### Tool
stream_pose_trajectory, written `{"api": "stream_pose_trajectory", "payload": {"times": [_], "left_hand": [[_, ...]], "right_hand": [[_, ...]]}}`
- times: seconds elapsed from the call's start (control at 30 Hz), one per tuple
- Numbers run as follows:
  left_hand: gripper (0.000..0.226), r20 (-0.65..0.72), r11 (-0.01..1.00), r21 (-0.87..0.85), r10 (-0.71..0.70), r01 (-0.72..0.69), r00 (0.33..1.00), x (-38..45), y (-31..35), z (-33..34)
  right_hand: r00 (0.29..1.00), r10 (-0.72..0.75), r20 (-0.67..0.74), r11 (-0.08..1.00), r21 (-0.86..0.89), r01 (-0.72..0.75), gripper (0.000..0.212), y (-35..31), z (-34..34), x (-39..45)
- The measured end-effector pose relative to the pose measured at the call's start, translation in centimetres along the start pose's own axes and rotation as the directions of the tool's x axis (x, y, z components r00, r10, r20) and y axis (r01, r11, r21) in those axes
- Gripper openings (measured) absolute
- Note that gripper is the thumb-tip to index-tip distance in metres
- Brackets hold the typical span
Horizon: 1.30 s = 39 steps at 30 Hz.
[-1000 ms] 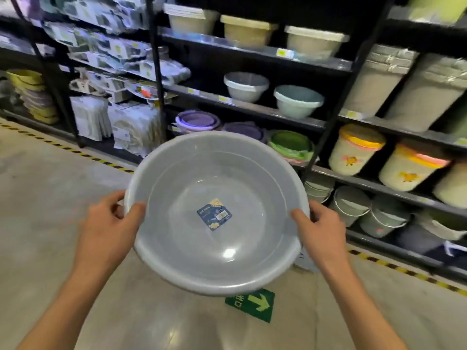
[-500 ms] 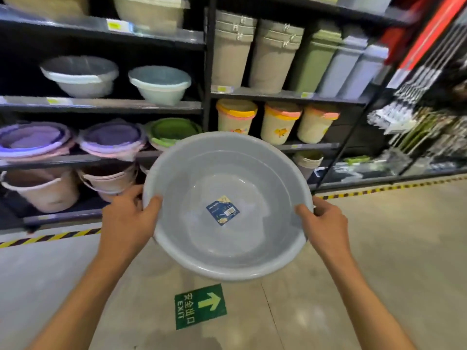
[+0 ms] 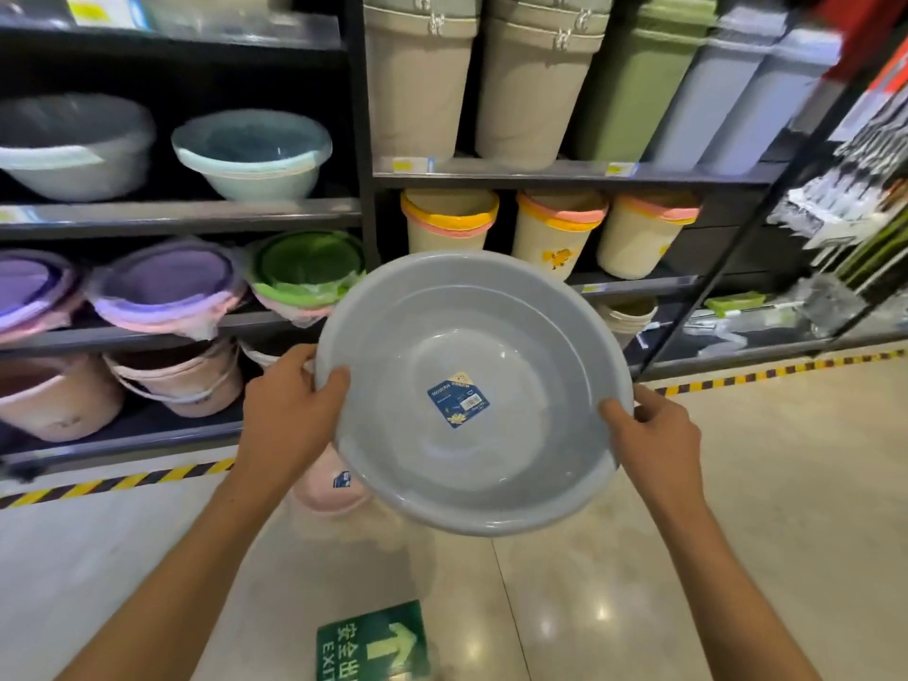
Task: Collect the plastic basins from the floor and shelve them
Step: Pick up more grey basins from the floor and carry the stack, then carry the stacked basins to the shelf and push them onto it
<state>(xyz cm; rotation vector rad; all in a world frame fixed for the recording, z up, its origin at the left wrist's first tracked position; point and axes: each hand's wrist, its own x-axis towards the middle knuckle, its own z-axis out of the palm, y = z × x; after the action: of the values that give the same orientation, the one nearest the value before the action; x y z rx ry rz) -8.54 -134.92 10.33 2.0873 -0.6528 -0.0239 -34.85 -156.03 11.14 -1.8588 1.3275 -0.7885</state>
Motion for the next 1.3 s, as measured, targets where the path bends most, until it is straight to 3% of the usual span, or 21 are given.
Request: {"api": "stream_pose_trajectory", "payload": {"times": [0.13,0.33,0.6,0.7,0.9,1.07,1.3], "left_hand": [[0.026,0.006,0.996,-0.046,-0.077,0.078,0.997,4.6,0.6,4.4],[0.031,0.047,0.985,-0.001,-0.173,0.173,0.984,9.8,-1.9,9.5],[0.021,0.079,0.978,0.053,-0.206,0.203,0.975,15.6,-9.4,17.1],[0.023,0.133,0.955,0.137,-0.28,0.262,0.951,16.9,-13.1,20.4],[0.03,0.197,0.935,0.185,-0.336,0.302,0.921,16.5,-22.0,28.6],[0.028,0.158,0.901,0.247,-0.401,0.357,0.903,14.4,-30.6,37.8],[0.024,0.078,0.844,0.312,-0.481,0.437,0.873,12.8,-43.9,48.8]], "right_hand": [[1.0,0.007,0.024,0.999,0.045,-0.008,0.011,1.1,2.3,6.0],[0.996,0.005,0.091,1.0,-0.024,-0.003,0.012,3.0,7.4,13.4],[0.986,0.079,0.148,0.988,-0.146,-0.057,0.022,7.5,16.4,20.5],[0.975,0.109,0.191,0.981,-0.179,-0.075,0.029,10.3,20.1,22.3],[0.959,0.114,0.261,0.968,-0.245,-0.048,0.034,18.9,27.4,25.9],[0.945,0.118,0.305,0.959,-0.281,-0.029,0.027,28.9,35.3,28.8],[0.941,-0.013,0.339,0.962,-0.254,0.105,0.012,42.5,46.2,29.8]]}}
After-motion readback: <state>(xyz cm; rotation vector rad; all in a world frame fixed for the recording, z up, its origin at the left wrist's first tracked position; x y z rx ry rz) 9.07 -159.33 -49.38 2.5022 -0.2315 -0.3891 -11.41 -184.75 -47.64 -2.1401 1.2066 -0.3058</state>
